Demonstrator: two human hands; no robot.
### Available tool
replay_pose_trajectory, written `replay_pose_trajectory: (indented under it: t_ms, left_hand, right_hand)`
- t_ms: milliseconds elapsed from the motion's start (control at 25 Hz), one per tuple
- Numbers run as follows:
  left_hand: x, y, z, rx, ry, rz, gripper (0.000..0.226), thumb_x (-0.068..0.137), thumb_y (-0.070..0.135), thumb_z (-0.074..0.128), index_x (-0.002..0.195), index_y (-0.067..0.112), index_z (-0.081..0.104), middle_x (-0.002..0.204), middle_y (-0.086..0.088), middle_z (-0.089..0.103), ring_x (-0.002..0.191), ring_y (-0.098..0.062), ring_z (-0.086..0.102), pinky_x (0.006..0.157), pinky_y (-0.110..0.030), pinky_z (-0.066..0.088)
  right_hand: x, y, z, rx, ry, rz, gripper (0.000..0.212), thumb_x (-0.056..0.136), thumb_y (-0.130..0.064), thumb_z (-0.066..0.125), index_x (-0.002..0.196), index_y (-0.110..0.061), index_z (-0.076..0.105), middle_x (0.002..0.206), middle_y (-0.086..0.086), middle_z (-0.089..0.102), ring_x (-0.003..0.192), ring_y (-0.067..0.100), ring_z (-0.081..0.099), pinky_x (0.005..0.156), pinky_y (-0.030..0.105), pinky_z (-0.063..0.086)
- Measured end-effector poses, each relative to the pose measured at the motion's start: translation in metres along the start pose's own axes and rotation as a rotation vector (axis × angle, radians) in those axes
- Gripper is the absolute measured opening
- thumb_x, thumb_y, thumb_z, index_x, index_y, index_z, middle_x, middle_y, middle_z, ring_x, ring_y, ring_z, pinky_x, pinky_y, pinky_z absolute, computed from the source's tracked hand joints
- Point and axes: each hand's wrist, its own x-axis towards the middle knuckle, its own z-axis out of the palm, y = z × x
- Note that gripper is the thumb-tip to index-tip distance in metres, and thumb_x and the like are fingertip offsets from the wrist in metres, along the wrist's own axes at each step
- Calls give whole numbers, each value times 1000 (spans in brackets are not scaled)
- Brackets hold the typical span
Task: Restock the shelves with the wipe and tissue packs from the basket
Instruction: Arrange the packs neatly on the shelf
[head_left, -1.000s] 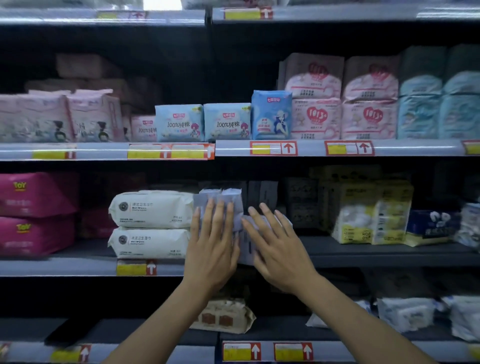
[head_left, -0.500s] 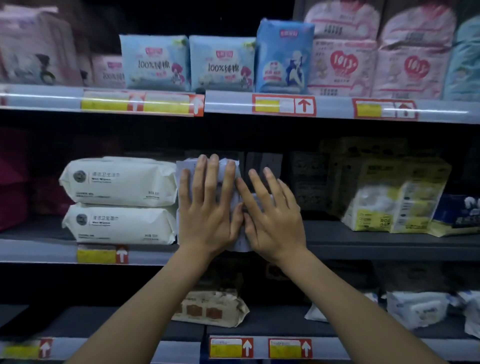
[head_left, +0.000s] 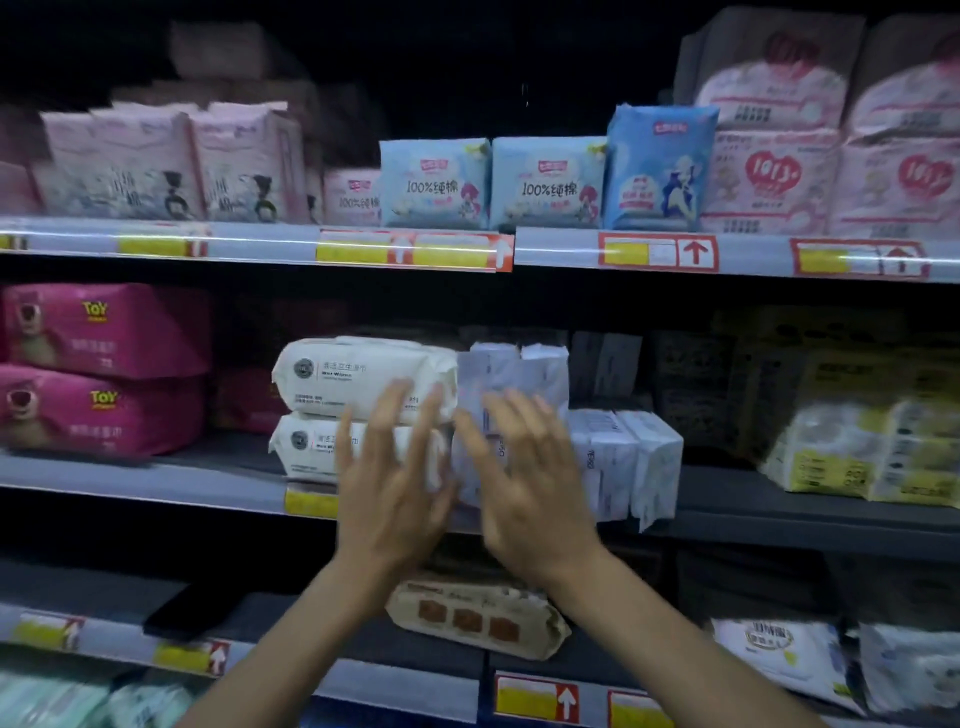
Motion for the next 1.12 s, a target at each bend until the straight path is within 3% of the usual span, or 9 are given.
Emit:
replay_pose_trajectory:
  t_ms: [80, 160, 240, 320, 480, 680, 960, 1120]
  left_hand:
    - [-1, -44, -6, 104, -16, -220, 75, 96, 39, 53, 161, 12, 29, 160, -25, 32, 147, -41, 36, 116, -68, 27]
    - [3, -74, -9, 18, -98, -479, 80, 100, 50, 44, 165, 16, 13, 163, -24, 25, 147, -45, 35, 115, -66, 29]
    - [8, -91, -6, -237, -186, -700, 77, 104, 58, 39, 165, 28, 3, 158, -19, 41, 134, -45, 50, 102, -59, 43]
    - [10, -94, -2, -416, -170, -804, 65, 103, 57, 42, 158, 35, 13, 141, -13, 60, 119, -42, 61, 90, -54, 49]
    - [14, -87, 9, -492, -106, -855, 58, 104, 51, 45, 153, 29, 23, 145, -9, 49, 134, -31, 44, 100, -57, 42]
    - [24, -101, -6, -420, -75, -880, 37, 107, 54, 30, 131, 31, 46, 120, -9, 67, 108, -37, 61, 90, -53, 44]
    - [54, -90, 14, -246, 4, -996, 57, 110, 52, 17, 116, 15, 60, 102, -29, 70, 97, -51, 63, 82, -51, 39]
    - [52, -97, 8, -203, -117, -942, 58, 110, 52, 16, 113, 11, 56, 104, -31, 68, 98, -53, 62, 83, -54, 42]
  right_hand:
    - [27, -28, 10, -7, -103, -74, 67, 86, -19, 59, 151, -9, 52, 160, 24, 39, 152, 43, 31, 124, 59, 23]
    - [48, -49, 24, -67, -266, -38, 82, 88, -34, 57, 163, -14, 29, 168, 29, 16, 158, 44, 11, 127, 57, 13]
    - [54, -59, 42, -194, -390, 11, 94, 92, -49, 57, 167, -16, 11, 168, 33, -7, 158, 46, -6, 128, 57, 5]
    - [50, -61, 55, -234, -428, 18, 94, 92, -52, 57, 167, -16, 11, 167, 35, -12, 157, 47, -10, 128, 57, 5]
    - [42, -51, 64, -191, -381, -4, 86, 93, -49, 56, 166, -21, 20, 169, 31, -5, 159, 43, -7, 128, 54, 11]
    - [44, -58, 62, -227, -387, 23, 81, 95, -52, 53, 165, -21, 26, 169, 31, -1, 159, 43, -3, 128, 54, 14]
    - [40, -52, 69, -214, -370, -6, 72, 99, -47, 49, 164, -23, 30, 170, 29, 6, 160, 40, 1, 128, 52, 17]
    - [50, -62, 53, -131, -425, 53, 71, 94, -40, 55, 160, -20, 37, 170, 28, 10, 160, 40, 5, 127, 51, 18]
